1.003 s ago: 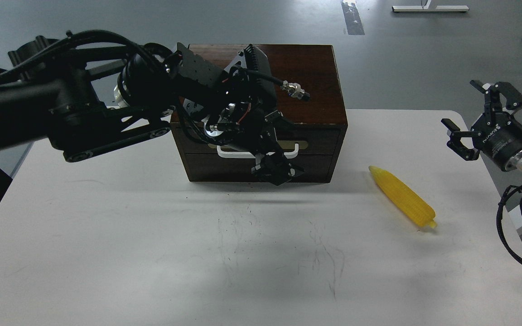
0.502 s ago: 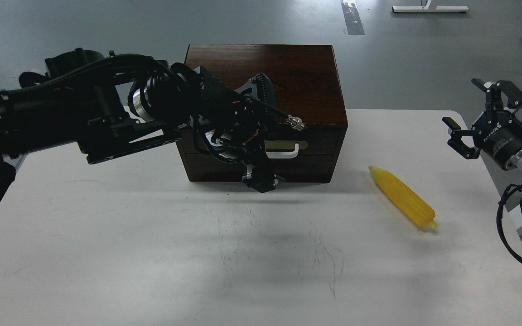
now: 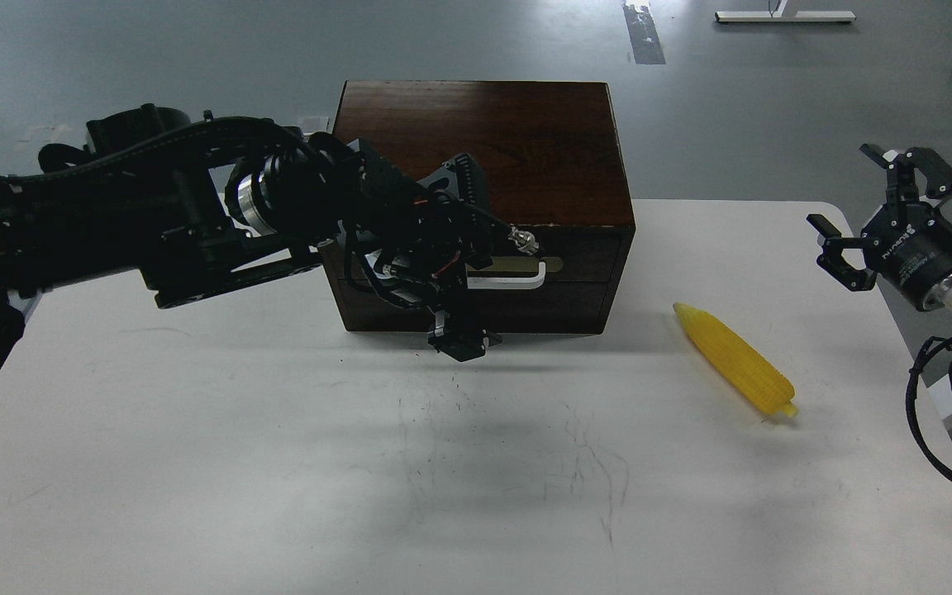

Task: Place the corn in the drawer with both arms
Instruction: 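Lower the left gripper and hook the white drawer handle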

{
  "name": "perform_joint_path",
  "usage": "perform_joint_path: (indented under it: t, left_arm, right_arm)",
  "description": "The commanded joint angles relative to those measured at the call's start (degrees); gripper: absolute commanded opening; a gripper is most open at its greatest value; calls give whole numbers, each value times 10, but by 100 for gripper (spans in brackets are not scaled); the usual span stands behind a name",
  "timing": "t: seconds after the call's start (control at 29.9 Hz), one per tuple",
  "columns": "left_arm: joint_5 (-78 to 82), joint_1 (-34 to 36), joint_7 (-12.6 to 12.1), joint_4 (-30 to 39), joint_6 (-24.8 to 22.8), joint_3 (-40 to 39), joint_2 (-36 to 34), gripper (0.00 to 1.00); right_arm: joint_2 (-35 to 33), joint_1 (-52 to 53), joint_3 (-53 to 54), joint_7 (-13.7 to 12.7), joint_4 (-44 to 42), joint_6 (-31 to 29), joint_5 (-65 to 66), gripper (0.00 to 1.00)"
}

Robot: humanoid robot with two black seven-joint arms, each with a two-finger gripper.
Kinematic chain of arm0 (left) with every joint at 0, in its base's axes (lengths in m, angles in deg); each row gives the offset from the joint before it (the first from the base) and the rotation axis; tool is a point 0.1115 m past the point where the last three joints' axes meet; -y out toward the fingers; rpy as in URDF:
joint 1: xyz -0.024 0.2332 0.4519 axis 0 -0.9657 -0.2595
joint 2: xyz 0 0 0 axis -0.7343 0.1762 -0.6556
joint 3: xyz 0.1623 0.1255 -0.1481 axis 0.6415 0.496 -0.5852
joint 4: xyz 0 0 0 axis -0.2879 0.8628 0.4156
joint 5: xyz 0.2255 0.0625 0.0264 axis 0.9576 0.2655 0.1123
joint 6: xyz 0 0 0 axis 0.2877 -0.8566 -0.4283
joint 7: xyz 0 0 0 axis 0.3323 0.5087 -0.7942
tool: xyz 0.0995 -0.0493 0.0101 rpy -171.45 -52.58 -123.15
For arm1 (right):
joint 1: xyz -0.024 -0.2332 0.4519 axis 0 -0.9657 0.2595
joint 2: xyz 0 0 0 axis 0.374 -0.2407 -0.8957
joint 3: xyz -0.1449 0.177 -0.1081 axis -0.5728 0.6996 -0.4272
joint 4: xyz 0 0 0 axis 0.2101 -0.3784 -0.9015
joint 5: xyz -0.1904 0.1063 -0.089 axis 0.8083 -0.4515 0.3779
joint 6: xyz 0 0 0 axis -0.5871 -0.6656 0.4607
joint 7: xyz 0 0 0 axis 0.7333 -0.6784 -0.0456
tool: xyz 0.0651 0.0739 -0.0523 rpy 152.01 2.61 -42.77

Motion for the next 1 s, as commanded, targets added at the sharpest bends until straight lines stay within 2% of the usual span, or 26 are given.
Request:
perform_joint_path:
  t: [0.0,0.5,0.97]
  left_arm:
    - [0,-1,0,-1,0,8,0,99]
    - [-2,-13,0,9,0,13,0,98]
    - [-7,-7,0,93,0,14,-12,99]
  right_arm:
    - [0,-1,0,0,0,0,0,100]
    - [-1,-4,1,0,0,0,0,100]
    - [-4,-4,0,0,0,0,0,100]
